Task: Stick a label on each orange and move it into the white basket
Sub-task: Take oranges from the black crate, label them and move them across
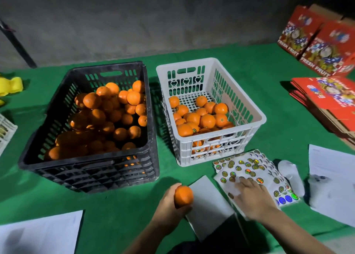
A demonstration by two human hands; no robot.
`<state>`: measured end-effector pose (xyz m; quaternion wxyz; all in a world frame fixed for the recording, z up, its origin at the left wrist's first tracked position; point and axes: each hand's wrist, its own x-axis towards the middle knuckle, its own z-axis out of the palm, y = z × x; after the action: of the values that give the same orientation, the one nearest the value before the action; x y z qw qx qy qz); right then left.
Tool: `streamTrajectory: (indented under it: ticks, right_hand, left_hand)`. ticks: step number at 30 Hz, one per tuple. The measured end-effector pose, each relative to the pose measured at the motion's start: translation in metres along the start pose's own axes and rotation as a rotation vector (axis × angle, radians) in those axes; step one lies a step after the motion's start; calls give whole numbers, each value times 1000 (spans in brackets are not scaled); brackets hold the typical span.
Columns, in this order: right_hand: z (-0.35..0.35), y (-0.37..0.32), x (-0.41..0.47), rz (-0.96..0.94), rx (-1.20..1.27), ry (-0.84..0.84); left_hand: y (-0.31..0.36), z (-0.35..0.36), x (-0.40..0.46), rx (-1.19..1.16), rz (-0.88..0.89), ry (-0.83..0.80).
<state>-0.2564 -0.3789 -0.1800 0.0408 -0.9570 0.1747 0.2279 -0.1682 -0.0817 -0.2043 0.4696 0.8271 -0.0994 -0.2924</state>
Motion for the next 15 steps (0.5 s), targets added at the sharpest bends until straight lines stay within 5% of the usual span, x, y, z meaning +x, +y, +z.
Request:
streamTrajectory:
  ticks: [7,15]
  right_hand:
    - [20,-46,-20,-276,32,-96]
    - [20,-61,4,-283,42,81]
  left_hand:
    - [-3,-1,1,-27,-8,24]
    - [-2,10,-4,69,41,-117]
